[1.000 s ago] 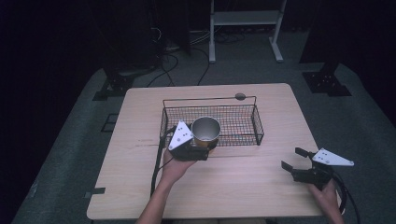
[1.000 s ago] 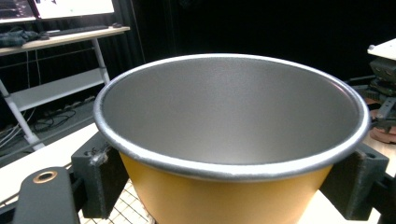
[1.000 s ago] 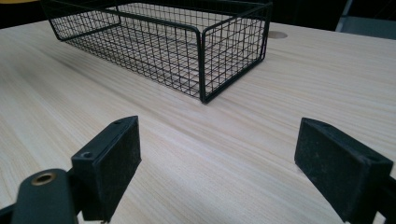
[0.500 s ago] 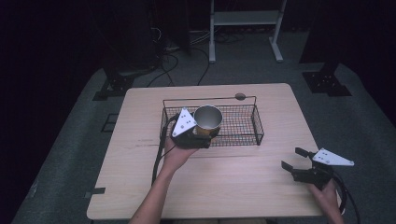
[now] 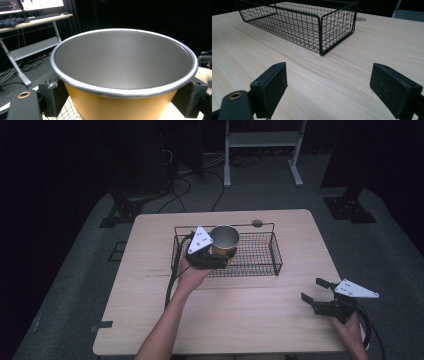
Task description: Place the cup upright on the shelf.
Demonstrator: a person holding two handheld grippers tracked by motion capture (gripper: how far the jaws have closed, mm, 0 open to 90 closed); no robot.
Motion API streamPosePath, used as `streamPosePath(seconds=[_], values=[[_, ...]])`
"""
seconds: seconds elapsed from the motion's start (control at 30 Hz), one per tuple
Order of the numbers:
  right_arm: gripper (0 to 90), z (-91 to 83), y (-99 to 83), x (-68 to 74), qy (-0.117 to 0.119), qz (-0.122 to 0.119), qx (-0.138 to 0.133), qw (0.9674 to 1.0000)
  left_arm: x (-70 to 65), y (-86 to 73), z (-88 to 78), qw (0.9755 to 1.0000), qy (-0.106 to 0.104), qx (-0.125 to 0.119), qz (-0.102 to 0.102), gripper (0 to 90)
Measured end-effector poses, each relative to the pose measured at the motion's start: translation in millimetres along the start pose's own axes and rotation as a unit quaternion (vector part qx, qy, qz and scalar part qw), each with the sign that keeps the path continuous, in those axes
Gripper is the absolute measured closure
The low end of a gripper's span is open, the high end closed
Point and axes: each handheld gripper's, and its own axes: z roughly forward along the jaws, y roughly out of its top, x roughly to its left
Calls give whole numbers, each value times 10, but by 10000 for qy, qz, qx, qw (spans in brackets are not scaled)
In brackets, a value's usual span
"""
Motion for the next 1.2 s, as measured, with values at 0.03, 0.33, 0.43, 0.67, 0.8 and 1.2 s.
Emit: streamPosePath(seconds=[0.03,0.33,0.43,0.67,0.8,1.2], values=[[134,0,0,0,-1,4,2,10000,11,9,8,10000,9,13,-7,143],[133,-2,0,-1,-4,-9,-7,10000,108,64,113,9999,30,109,9,143],[133,-2,-1,-4,-5,8,-15,10000,137,71,144,9999,39,138,8,143],[134,-1,-1,2,1,-37,-14,10000,215,100,239,9997,68,194,-108,143],[133,-2,-1,7,21,-55,-13,10000,275,80,305,9995,4,245,-181,143],[133,-3,-2,6,35,-35,-25,10000,425,16,450,9993,-157,308,-123,143]])
